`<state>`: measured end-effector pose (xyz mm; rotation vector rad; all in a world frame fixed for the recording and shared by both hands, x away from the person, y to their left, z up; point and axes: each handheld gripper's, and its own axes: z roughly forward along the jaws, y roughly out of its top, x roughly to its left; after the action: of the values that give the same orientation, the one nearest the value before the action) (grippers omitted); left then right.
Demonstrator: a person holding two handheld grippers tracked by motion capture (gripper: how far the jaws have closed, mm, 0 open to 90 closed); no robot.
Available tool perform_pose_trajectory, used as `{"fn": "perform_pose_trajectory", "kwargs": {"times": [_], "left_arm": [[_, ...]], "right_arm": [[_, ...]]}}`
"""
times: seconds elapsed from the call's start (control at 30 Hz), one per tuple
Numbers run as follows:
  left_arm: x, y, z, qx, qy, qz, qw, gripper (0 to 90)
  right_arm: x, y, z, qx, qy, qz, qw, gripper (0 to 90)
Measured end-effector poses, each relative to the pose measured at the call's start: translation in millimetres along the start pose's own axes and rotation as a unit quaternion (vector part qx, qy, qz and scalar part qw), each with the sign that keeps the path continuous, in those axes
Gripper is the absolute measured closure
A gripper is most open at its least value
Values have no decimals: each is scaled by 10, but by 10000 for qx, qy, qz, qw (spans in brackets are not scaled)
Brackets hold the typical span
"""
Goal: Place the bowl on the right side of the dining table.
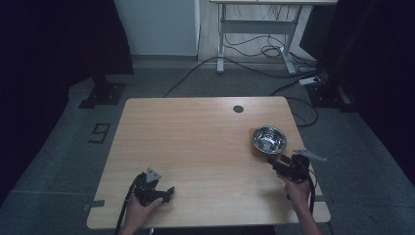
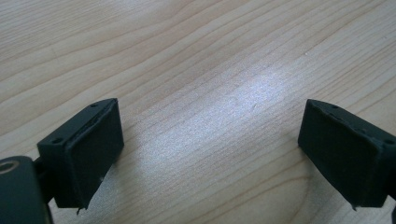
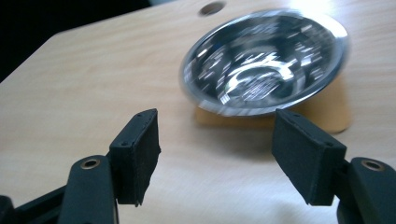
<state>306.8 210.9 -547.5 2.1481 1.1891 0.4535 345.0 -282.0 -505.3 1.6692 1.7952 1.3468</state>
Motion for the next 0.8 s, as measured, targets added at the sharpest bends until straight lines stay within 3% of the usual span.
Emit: {"fn": "perform_pose_trajectory", "kwargs": {"times": [0.27, 0.4, 0.6, 0.8], "left_arm": [[-2, -2, -2, -3, 7, 6, 10000, 65], [-4, -4, -5, -2, 3, 10, 10000, 66], [-12, -11, -12, -9, 4, 11, 10000, 70], [-19, -16, -16, -8, -3, 14, 10000, 70]], "right_arm": [[304, -233, -4, 258, 554, -464, 9971, 323], [441, -344, 49, 397, 719, -629, 9946, 334], [584, -522, 188, 724, 883, -862, 9897, 335], [667, -624, 292, 919, 894, -1014, 9866, 334]]}}
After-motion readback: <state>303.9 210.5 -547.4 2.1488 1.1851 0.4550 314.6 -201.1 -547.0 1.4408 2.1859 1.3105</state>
